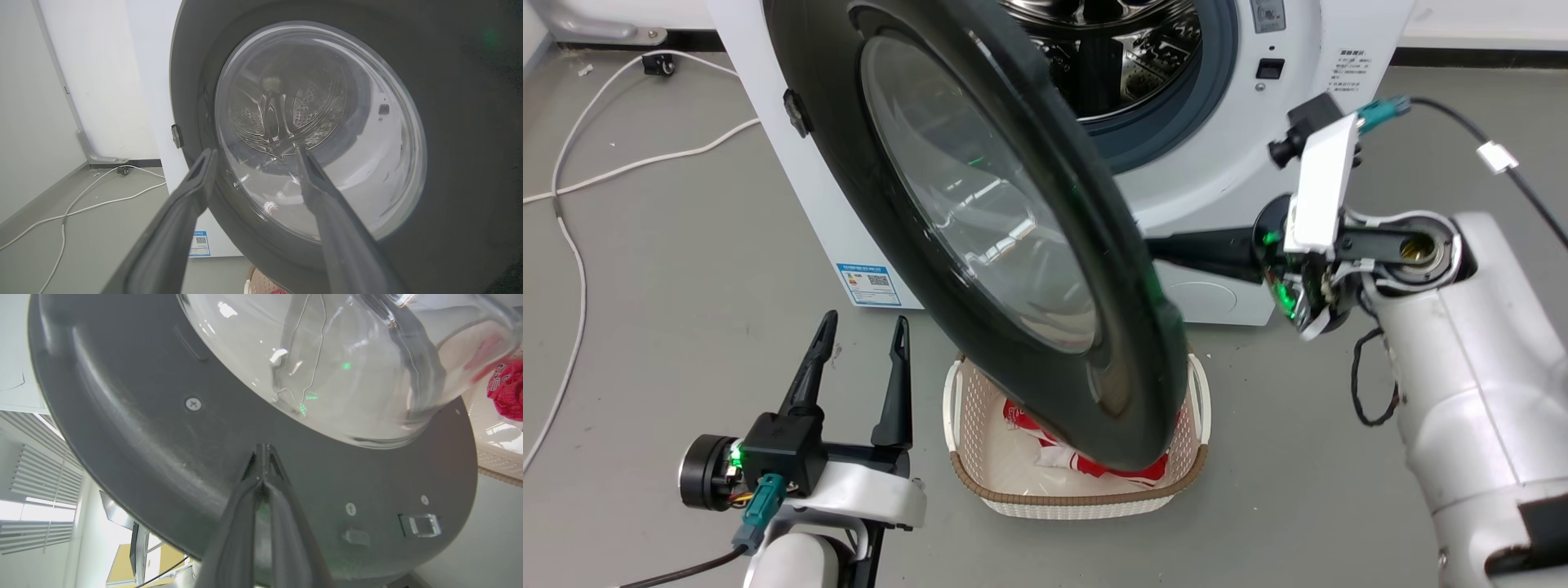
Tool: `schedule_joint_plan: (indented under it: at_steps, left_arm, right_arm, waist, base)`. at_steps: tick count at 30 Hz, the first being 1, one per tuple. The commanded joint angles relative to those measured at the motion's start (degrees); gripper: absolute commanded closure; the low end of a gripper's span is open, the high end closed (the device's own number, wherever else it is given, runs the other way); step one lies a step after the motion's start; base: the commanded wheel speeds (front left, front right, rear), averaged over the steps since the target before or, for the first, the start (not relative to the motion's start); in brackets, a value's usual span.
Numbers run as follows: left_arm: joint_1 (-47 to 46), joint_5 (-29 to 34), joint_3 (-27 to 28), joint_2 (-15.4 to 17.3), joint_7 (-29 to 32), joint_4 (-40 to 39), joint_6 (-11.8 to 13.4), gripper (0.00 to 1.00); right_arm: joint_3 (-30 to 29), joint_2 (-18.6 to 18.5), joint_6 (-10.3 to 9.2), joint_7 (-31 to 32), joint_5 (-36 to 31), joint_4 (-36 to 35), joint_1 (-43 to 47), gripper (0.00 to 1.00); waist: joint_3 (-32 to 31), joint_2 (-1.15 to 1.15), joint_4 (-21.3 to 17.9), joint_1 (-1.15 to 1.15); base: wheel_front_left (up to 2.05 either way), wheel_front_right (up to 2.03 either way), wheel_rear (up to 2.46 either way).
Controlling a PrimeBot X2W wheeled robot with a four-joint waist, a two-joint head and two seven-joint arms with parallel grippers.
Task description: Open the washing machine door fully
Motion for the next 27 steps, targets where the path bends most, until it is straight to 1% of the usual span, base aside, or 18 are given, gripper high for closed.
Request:
schedule_joint_plan:
  at_steps: [1, 4, 11, 14, 18, 21, 25, 27]
  left_arm:
    - [0.56, -0.15, -0.23, -0.03, -0.13, 0.06, -0.14, 0.00]
    - [0.66, -0.32, -0.71, -0.03, -0.13, 0.29, -0.25, 0.00]
    - [0.82, -0.86, -1.13, -0.03, -0.13, 0.49, -0.07, 0.00]
    - [0.93, -0.84, -1.28, -0.03, -0.13, 0.49, 0.08, 0.00]
    - [1.11, -0.66, -1.23, -0.03, -0.13, 0.41, 0.23, 0.00]
    - [1.40, -0.54, -1.20, -0.03, -0.13, 0.26, 0.36, 0.00]
    - [1.74, -1.22, -0.76, -0.03, -0.13, -0.11, 0.54, 0.00]
    - [1.86, -1.36, -0.56, -0.02, -0.13, -0.14, 0.67, 0.00]
  right_arm:
    - [0.72, 0.55, -0.01, 0.70, 0.62, -0.77, 1.65, 1.00]
    - [3.94, 0.81, -0.01, 1.50, 3.72, -4.03, 4.01, 1.00]
    - [13.64, 0.55, -0.01, -2.40, 9.55, -11.23, 8.56, 1.00]
    - [16.30, 0.58, -0.01, -4.29, 10.94, -12.44, 9.57, 1.00]
    - [18.43, 0.60, -0.01, -6.86, 12.54, -13.69, 10.34, 1.00]
    - [18.26, 0.53, -0.01, -11.47, 12.20, -14.98, 11.49, 1.00]
    - [16.05, 0.22, -0.01, -20.71, 8.71, -16.80, 13.77, 1.00]
    - [14.52, -0.89, -0.01, -25.65, 6.44, -17.90, 15.23, 1.00]
  waist:
    - [-0.15, 0.00, 0.09, 0.01]
    - [-0.48, 0.00, 0.36, 0.01]
    - [-0.97, 0.00, 0.55, 0.01]
    - [-1.17, 0.00, 0.54, 0.01]
    - [-1.43, 0.00, 0.30, 0.01]
    - [-1.67, 0.00, 0.14, 0.01]
    - [-1.81, 0.00, -0.23, 0.01]
    - [-1.90, 0.00, -0.40, 0.01]
  base:
    - [0.00, 0.00, 0.00]
    - [0.00, 0.00, 0.00]
    - [0.00, 0.00, 0.00]
    - [0.00, 0.00, 0.00]
    - [0.00, 0.00, 0.00]
    - [0.00, 0.00, 0.00]
    - [0.00, 0.00, 0.00]
    - [0.00, 0.00, 0.00]
